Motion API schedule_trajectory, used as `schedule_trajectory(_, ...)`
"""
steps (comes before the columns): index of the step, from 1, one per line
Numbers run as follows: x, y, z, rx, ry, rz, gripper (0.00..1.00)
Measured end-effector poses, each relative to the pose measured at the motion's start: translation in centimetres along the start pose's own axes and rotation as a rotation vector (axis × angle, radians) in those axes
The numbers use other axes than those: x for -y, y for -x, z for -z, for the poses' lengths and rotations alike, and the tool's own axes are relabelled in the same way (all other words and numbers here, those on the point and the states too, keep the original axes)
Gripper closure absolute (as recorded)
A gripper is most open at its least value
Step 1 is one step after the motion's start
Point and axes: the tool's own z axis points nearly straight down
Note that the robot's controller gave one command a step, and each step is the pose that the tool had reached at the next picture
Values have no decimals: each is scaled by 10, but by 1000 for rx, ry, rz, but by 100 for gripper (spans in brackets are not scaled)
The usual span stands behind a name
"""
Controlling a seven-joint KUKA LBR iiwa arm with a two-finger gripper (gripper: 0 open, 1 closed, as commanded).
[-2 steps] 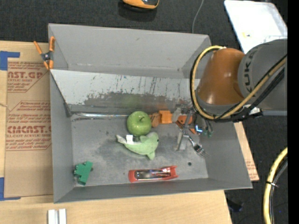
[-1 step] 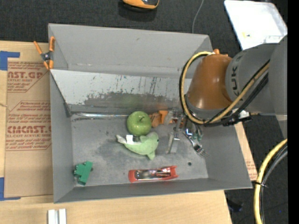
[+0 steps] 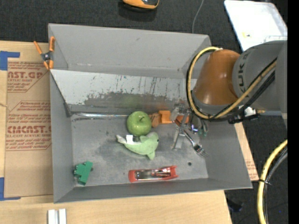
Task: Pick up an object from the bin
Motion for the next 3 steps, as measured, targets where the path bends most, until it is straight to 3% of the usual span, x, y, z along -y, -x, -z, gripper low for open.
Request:
schedule_trajectory(1, 3, -5, -10, 1, 0, 188, 0)
schedule_trajectory(3, -13, 8, -33, -9, -5, 95, 0)
